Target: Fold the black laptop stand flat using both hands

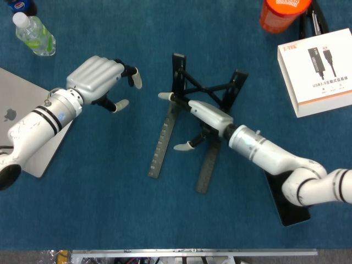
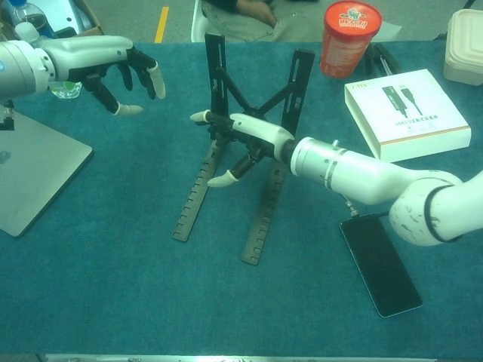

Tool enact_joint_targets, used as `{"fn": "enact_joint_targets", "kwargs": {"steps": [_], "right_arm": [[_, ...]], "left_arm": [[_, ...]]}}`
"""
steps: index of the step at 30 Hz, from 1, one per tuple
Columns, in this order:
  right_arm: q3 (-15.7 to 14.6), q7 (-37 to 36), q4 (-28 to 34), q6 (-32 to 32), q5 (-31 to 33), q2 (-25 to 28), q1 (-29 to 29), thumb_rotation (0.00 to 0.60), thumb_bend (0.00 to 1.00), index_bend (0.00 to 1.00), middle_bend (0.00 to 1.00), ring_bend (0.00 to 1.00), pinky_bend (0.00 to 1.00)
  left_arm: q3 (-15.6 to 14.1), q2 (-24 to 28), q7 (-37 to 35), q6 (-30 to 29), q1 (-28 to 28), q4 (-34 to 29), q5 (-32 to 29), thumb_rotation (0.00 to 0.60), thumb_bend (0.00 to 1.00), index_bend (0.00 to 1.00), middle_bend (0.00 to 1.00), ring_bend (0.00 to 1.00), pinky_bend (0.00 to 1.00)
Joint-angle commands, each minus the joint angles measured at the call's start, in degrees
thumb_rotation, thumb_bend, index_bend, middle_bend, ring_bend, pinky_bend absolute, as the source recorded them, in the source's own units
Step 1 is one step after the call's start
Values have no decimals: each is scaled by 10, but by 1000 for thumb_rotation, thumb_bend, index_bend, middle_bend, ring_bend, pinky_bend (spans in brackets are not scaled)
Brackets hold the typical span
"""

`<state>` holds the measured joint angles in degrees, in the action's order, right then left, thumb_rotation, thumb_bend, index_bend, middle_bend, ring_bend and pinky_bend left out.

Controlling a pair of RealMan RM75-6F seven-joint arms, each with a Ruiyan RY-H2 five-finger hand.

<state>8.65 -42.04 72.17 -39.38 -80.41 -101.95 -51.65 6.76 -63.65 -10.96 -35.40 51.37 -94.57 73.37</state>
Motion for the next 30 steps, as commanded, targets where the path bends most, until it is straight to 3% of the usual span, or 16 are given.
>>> {"fn": "enact_joint_targets", "kwargs": {"steps": [1,15,21,30], "right_arm": [[12,16,-24,3,16,-19,-6,600,96,0,35,0,137],[21,40,-7,3,35,-7,7,600,96,0,35,0,137],[8,-4,59,-14,-18,34,12,600,96,0,35,0,137],[-9,-47,150,-96,-95,116,32,600,96,0,35,0,137]], "left_arm": [[0,2,0,-1,-1,-3,1,600,329,354,374,273,337],[2,9,8,-1,-1,-15,2,600,329,355,374,273,337],[3,12,11,-7,-4,-19,-1,600,329,355,374,273,337],[-1,15,18,-10,-10,-23,-9,600,329,355,373,273,337]]}}
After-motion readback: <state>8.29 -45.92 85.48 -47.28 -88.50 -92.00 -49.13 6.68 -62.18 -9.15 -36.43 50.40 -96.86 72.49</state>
